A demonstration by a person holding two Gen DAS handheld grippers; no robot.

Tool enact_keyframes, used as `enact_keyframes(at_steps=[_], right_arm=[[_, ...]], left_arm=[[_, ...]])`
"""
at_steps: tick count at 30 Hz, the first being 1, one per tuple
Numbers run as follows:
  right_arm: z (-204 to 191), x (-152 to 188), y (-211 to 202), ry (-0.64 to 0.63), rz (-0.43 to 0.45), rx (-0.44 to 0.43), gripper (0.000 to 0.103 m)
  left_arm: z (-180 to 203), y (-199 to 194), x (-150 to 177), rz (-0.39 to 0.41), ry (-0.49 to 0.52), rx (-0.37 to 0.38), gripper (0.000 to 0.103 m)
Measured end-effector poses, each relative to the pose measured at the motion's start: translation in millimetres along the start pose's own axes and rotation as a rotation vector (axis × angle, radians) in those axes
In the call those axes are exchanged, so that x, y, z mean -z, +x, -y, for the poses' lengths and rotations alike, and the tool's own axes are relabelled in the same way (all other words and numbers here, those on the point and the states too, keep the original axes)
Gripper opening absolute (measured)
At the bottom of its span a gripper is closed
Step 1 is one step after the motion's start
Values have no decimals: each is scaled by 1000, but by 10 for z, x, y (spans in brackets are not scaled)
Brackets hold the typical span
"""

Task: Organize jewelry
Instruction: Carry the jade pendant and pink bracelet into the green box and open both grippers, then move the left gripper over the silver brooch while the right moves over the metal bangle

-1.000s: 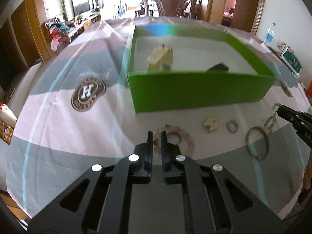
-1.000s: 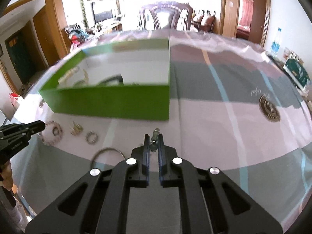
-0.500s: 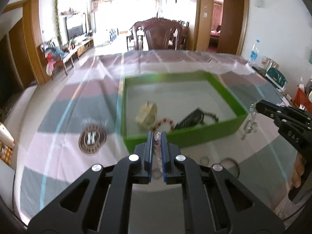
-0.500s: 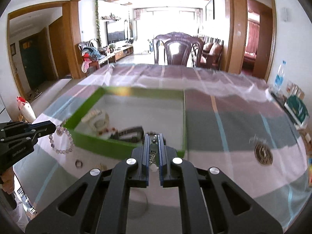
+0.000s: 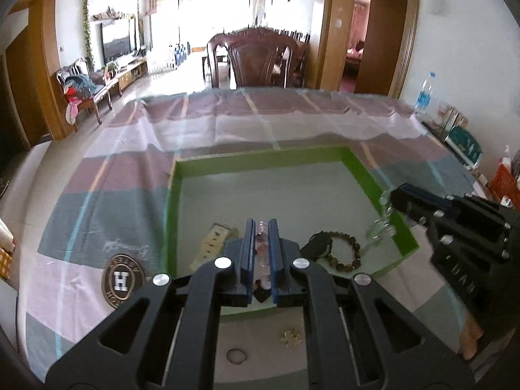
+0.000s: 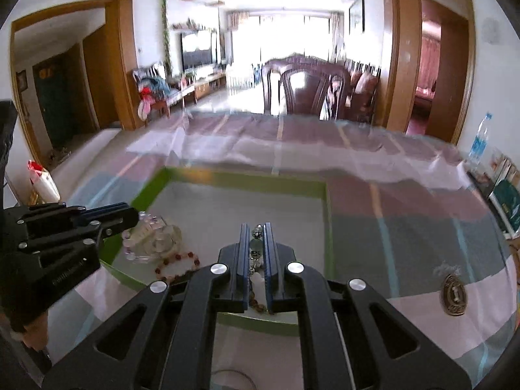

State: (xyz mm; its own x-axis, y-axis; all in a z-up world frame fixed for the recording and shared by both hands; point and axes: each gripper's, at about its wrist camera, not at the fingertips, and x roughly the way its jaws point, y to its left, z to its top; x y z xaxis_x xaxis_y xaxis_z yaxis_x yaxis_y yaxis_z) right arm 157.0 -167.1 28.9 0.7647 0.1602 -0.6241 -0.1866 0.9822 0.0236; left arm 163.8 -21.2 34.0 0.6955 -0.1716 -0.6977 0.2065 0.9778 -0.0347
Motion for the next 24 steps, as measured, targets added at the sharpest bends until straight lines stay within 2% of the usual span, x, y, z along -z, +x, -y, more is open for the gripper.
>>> enact_keyframes(at_steps=[4,7,8,9,11,15,19,21,24], right_arm=[[9,75,311,15,-80,12,8],[-2,117,388,18,-96,24,8],[1,120,409,22,-99,33,9],[3,121,413,25,-100,42,13],[18,143,343,31,-94,45,37],[63,244,13,17,-48,53,37],[157,521,-364,17,-21,34,37],[215,679,-422,25,-38,23,37],[321,910,-346,65,-107,27,37]], left_arm=[[29,197,14,-33,8,-12,8],[12,261,0,-37,7,-16,9],[0,274,-13,-33,-1,-22,12],[-8,281,-17,-37,-5,-26,25],[-17,260,0,-40,-10,-23,30],[-56,58,156,-31,-3,-50,30],[-73,-235,512,-20,7,-51,33],[-30,-288,698,-26,31,-41,35],[56,-194,913,-81,52,4,40]])
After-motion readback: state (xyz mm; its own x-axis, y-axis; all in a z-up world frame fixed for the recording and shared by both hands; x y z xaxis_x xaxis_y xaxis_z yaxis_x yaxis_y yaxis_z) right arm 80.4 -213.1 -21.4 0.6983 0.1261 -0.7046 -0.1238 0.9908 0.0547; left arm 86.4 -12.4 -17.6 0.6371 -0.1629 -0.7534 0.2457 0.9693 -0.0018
